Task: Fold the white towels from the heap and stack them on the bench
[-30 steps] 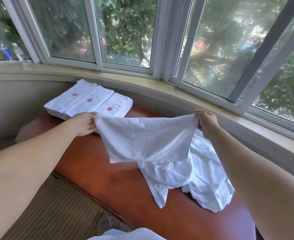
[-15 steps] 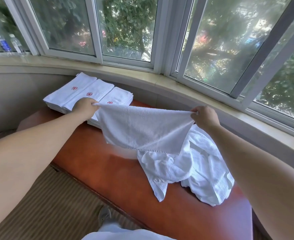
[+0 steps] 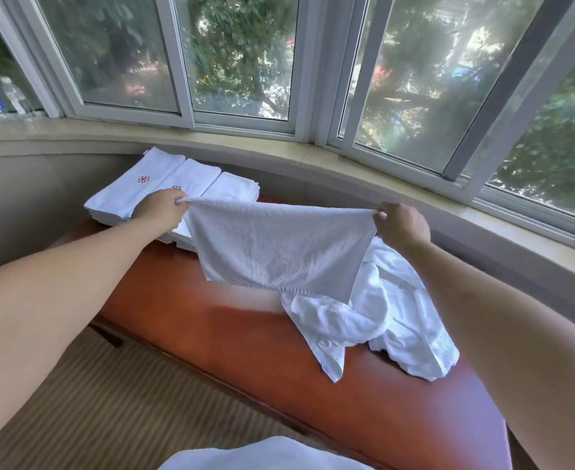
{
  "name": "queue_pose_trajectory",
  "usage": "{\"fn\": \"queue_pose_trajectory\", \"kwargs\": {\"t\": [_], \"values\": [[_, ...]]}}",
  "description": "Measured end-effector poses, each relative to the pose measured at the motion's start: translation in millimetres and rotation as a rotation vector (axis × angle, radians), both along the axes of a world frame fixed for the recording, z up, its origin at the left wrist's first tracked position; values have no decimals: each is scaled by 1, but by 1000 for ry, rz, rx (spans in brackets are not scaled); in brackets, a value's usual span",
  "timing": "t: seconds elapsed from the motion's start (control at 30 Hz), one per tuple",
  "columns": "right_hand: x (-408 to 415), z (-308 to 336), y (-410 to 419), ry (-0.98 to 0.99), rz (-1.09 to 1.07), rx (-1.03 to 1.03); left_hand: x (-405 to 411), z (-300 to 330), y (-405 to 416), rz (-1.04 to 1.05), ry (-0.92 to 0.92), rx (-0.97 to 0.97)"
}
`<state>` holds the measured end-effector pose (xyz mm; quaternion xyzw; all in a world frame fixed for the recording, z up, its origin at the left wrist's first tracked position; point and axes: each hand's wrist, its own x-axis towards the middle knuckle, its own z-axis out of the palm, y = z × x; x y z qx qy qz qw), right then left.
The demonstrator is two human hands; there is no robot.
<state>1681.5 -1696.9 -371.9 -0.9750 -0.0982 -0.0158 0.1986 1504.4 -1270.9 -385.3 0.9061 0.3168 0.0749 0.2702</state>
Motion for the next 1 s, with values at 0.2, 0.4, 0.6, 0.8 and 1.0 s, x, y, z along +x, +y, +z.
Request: {"fn": "queue_pose_trajectory", "kwargs": {"t": [0.2,0.4,0.6,0.8,1.0], "values": [[-47,-16,11,609,-22,201,-41,-15,30,-114,344,-425],[-69,-19,21,337,-52,237,-50,-12,71,-101,416,-677],[-47,-30,68,190,-167,370,-10,-22,78,25,28,-748],[-42,-112,121,520,-139,323,-8,-118,54,95,74,-857],[-65,-224,128,849,-75,166,-44,-230,48,165,405,-805]]}}
